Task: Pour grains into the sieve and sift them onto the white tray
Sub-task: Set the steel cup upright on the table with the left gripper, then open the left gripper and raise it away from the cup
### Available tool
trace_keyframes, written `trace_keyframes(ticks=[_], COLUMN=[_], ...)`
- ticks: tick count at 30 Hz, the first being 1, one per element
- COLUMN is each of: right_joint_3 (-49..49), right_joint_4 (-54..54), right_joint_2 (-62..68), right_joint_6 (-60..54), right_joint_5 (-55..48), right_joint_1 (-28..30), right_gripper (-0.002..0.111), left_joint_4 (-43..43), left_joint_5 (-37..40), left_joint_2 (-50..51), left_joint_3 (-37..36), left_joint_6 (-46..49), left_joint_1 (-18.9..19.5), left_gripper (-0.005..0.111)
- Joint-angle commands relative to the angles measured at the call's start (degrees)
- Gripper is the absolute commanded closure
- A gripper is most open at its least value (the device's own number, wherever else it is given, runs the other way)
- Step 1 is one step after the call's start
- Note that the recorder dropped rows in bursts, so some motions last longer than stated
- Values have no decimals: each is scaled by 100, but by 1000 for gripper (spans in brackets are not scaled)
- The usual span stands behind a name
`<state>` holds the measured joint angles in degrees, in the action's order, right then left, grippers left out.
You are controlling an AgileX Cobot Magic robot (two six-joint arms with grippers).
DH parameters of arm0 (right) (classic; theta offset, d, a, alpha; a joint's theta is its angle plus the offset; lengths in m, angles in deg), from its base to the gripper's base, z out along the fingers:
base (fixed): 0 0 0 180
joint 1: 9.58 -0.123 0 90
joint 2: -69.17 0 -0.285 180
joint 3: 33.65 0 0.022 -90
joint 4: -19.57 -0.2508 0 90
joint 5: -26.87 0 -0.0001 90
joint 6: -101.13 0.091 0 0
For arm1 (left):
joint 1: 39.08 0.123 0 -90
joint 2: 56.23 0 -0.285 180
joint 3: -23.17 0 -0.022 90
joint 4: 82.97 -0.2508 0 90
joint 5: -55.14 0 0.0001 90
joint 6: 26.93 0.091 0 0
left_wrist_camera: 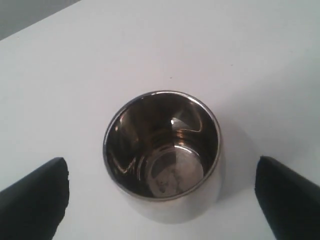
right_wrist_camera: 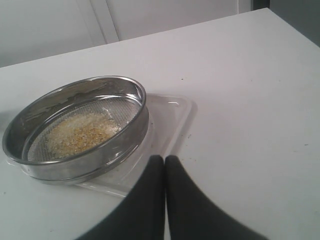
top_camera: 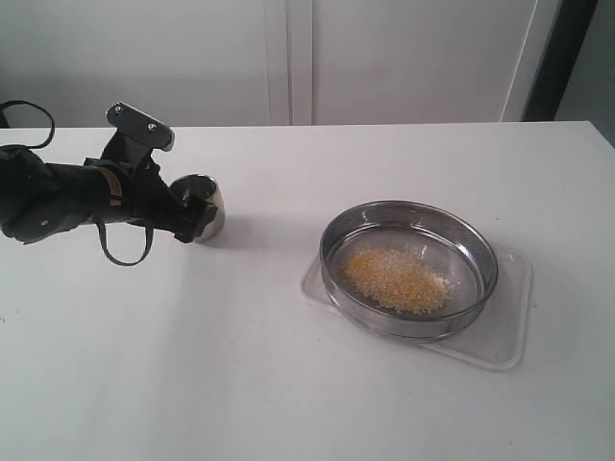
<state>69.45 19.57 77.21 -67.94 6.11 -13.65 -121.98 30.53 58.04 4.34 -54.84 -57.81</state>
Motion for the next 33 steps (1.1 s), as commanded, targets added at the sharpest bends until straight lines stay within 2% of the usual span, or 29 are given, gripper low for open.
trace_keyframes(ticks=[1,9,20,26,29,33], right_joint_3=[-32,-32,-32,-32,-32,-32], right_joint_4=[0,0,0,0,0,0], right_joint_2=[-25,-25,-25,-25,-25,-25], right_joint_6=[-70,-70,-70,-70,-70,-70], right_joint_5=[72,72,72,72,72,72], right_joint_1=[11,11,11,11,11,11], right_gripper=[108,108,108,108,108,108], left_joint_4=[-322,-1267,-2029,-2635,-3007,-3265], left_joint_5=[79,133,241,383,489,485], left_joint_2=[-260,-635,-1115,-1296,-1412,-1585], left_joint_3=[-181,-268,-268,-268,-268,-268], left_joint_6=[-382,-1368,-2254,-3041,-3452,-3775], left_joint_1=[8,8,8,8,8,8], left_gripper=[2,2,2,3,12,36])
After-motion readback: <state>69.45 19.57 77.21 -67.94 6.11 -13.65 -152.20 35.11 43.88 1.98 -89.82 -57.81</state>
